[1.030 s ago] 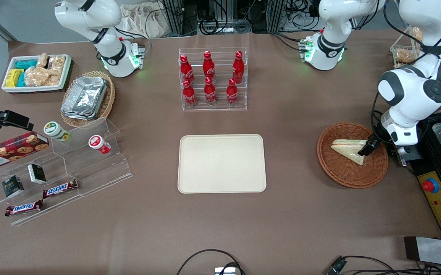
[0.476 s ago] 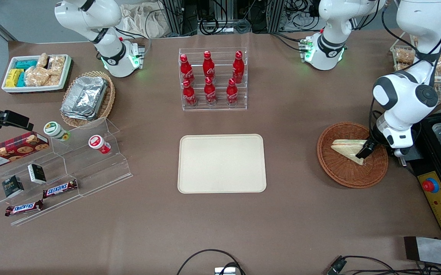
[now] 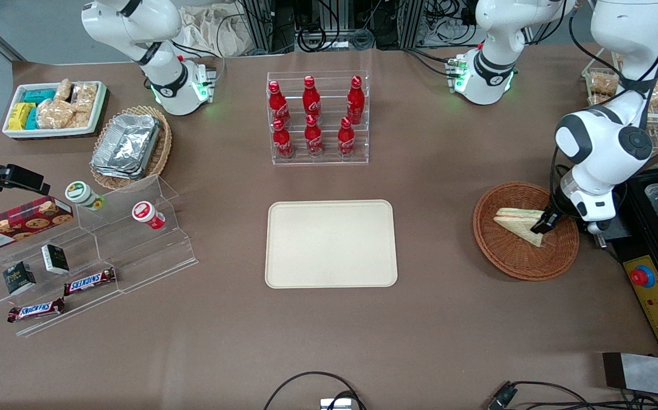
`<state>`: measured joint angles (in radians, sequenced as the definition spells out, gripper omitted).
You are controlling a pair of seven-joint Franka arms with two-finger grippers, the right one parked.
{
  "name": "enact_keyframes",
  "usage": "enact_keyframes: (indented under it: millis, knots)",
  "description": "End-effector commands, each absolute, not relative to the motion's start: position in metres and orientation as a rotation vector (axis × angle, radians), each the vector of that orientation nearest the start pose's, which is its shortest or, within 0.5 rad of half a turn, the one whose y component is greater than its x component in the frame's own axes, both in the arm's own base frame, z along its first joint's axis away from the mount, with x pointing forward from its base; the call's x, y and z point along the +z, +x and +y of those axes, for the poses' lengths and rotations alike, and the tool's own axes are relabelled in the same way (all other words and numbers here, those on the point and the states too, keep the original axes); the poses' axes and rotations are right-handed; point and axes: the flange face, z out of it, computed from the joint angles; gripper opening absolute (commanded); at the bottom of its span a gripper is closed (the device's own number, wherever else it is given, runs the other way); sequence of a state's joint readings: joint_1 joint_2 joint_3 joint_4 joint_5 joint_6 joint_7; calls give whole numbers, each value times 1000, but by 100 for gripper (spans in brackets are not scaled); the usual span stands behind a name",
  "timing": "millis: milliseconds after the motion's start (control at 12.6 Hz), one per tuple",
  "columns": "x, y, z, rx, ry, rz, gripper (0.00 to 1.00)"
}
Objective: Place sandwich from basket to tray
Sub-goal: 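Lower the left gripper and close it on the wrapped sandwich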
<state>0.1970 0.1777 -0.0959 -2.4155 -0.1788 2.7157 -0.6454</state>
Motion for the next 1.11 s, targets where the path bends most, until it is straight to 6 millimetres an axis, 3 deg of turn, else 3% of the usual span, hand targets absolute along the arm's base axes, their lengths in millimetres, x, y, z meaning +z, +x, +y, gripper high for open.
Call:
enact_keyframes:
  millis: [0, 317, 555, 793, 1030]
  knots:
    - [251, 501, 54, -172, -2932, -1457, 14]
    - [276, 507, 50, -157, -2958, -1394, 14]
    - [331, 525, 48, -66, -3016, -1266, 13]
    - [382, 542, 43, 19, -3034, -1026, 13]
    - [411, 542, -5, -8, -3061, -675, 13]
